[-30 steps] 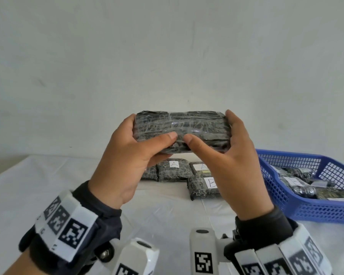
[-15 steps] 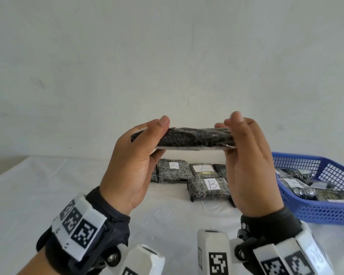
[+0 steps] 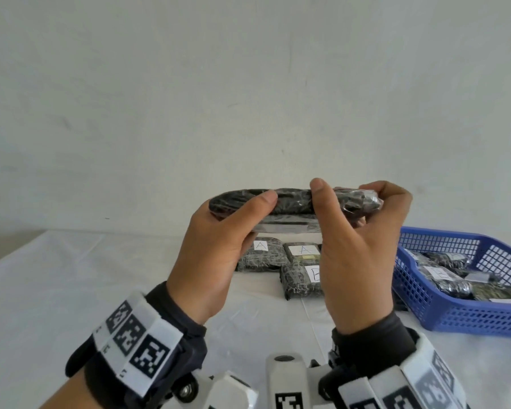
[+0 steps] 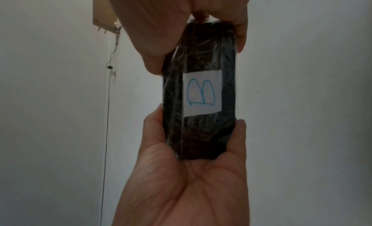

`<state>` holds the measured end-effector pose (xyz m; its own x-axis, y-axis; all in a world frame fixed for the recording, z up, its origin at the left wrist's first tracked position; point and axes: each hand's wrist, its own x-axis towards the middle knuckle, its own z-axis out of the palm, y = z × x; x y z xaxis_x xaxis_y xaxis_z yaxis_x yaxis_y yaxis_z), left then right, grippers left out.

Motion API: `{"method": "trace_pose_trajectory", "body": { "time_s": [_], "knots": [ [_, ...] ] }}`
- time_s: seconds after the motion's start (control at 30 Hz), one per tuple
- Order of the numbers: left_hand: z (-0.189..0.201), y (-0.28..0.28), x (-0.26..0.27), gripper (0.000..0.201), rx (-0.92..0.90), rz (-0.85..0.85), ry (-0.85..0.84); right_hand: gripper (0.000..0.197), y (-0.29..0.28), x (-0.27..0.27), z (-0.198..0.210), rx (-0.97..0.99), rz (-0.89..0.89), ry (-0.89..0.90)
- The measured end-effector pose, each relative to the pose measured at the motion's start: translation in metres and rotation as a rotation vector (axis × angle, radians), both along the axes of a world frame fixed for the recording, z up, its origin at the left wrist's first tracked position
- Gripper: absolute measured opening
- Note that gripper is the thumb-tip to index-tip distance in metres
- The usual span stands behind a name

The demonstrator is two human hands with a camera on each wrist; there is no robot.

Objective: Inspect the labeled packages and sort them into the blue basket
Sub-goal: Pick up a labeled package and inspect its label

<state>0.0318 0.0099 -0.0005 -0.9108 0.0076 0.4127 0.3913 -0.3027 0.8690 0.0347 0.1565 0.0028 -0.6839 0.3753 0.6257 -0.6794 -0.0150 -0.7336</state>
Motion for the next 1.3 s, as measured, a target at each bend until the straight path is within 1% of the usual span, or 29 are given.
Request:
{"method": "trace_pose_trajectory", "body": {
  "time_s": [0.03,0.07,0.13,0.17,0.23,0.37,0.47,0.53,0.6,0.67,0.73,0.8,0.87,0.97,1.03,1.07,1.13,1.17,1.2,1.23,1.3],
  "knots": [
    [0.0,0.0,0.0,0.017,0.013,0.002,-0.012,0.048,-0.002,0.001,0.0,0.022,-0.003,0.002],
    [0.0,-0.001,0.0,0.021,0.014,0.002,-0.005,0.052,-0.004,0.001,0.001,0.047,0.002,-0.007],
    [0.002,-0.001,0.001,0.027,-0.025,0.008,0.059,0.065,-0.005,0.002,0.002,0.078,0.012,-0.028],
    [0.004,-0.001,0.003,0.024,-0.045,0.015,0.088,0.067,-0.006,0.003,0.002,0.074,0.012,-0.026],
    [0.006,0.001,0.007,0.012,-0.047,0.017,0.111,0.068,-0.007,0.003,0.001,0.066,-0.004,-0.017],
    [0.008,0.001,0.009,0.012,-0.063,0.045,0.133,0.068,-0.009,0.005,0.001,0.064,-0.006,-0.006],
    [0.007,0.0,0.009,0.017,-0.054,0.07,0.106,0.064,-0.009,0.005,0.001,0.055,0.008,-0.017],
    [0.005,0.0,0.006,0.028,-0.042,0.074,0.089,0.057,-0.01,0.007,0.003,0.016,0.039,-0.008],
    [0.003,-0.001,0.002,0.039,0.01,0.061,0.019,0.045,-0.006,0.008,0.005,-0.001,0.06,-0.018],
    [0.002,-0.003,-0.001,0.039,0.055,0.051,-0.042,0.03,-0.001,0.008,0.007,-0.028,0.096,-0.067],
    [0.001,-0.005,-0.002,0.037,0.069,0.026,-0.043,0.019,0.005,0.006,0.007,-0.066,0.139,-0.136],
    [0.001,-0.005,-0.002,0.038,0.098,0.003,-0.04,0.018,0.008,0.005,0.008,-0.097,0.177,-0.16],
    [0.001,-0.007,-0.003,0.04,0.109,0.001,-0.038,0.017,0.01,0.005,0.009,-0.132,0.23,-0.141],
    [0.004,-0.008,-0.002,0.039,0.137,-0.018,-0.01,0.013,0.013,0.003,0.008,-0.103,0.278,-0.097],
    [0.007,-0.01,-0.002,0.035,0.165,-0.011,0.004,0.013,0.015,0.004,0.009,-0.088,0.338,-0.057],
    [0.008,-0.012,-0.003,0.035,0.173,-0.015,0.01,0.016,0.016,0.003,0.01,-0.088,0.39,-0.033],
    [0.009,-0.017,-0.006,0.042,0.173,-0.039,-0.015,0.033,0.018,0.002,0.011,-0.03,0.441,-0.003],
    [0.01,-0.019,-0.006,0.046,0.145,-0.043,-0.048,0.042,0.019,0.002,0.011,0.035,0.401,-0.011],
    [0.01,-0.021,-0.008,0.047,0.078,-0.02,-0.085,0.046,0.021,0.001,0.011,0.117,0.325,-0.021],
    [0.009,-0.023,-0.009,0.044,-0.033,0.029,-0.111,0.045,0.023,0.001,0.01,0.208,0.224,-0.025],
    [0.007,-0.027,-0.011,0.027,-0.299,0.195,-0.109,0.039,0.026,0.001,0.009,0.375,0.041,-0.015]
  ]
}}
